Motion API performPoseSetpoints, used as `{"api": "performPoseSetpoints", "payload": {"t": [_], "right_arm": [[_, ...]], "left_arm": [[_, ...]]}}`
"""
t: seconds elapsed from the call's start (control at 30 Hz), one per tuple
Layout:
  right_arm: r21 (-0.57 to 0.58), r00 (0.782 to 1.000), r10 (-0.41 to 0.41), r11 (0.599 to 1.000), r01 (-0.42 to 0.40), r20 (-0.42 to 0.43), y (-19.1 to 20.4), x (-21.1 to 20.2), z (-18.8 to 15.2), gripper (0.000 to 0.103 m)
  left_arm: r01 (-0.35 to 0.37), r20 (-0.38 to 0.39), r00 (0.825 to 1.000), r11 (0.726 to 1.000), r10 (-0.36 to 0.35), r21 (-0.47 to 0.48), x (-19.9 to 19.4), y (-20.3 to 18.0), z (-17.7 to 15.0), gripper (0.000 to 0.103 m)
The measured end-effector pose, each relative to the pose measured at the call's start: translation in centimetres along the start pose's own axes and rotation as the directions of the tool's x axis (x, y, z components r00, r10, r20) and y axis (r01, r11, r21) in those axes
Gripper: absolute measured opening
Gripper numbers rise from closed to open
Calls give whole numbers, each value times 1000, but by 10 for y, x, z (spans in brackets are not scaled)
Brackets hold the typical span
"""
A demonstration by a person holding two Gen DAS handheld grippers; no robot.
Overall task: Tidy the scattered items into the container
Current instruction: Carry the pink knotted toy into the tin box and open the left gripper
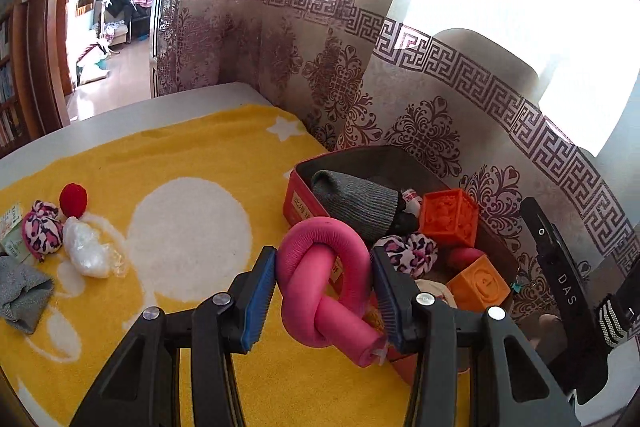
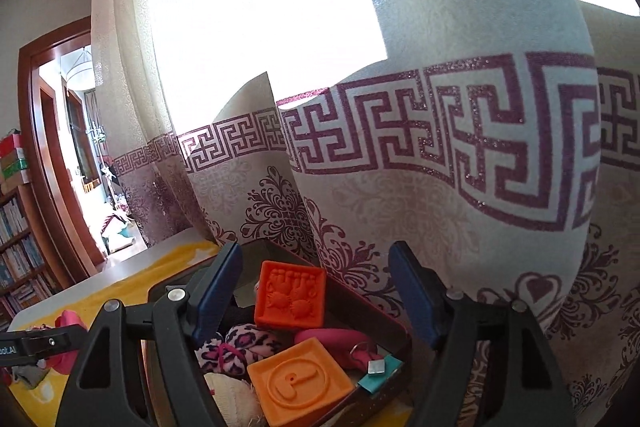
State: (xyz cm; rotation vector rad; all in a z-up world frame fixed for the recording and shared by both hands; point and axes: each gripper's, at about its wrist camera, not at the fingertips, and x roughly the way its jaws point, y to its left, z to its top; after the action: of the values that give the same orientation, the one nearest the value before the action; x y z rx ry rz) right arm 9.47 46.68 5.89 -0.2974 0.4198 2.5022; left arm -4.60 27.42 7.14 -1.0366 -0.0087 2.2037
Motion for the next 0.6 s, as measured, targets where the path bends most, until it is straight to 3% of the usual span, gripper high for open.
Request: {"api": "performPoseSetpoints", "payload": {"t": [0.23, 0.43, 0.53, 0.6], "right_arm": [[20, 1000, 5, 1000, -5, -7, -3, 4, 1, 79], [27, 1000, 0, 1000, 1, -25, -3, 10, 0, 79], [32, 999, -1, 999, 2, -32, -5, 11, -1, 79], [27, 1000, -1, 1000, 2, -32, -4, 11, -1, 79]], "left_arm": [[124, -48, 991, 991, -126, -40, 39, -25, 24, 49], [184, -78, 979, 979, -190, -83, 61, -28, 32, 50], [184, -87, 977, 978, -193, -103, 65, -24, 30, 67], [174, -74, 980, 978, -183, -110, 62, -19, 27, 68]]}}
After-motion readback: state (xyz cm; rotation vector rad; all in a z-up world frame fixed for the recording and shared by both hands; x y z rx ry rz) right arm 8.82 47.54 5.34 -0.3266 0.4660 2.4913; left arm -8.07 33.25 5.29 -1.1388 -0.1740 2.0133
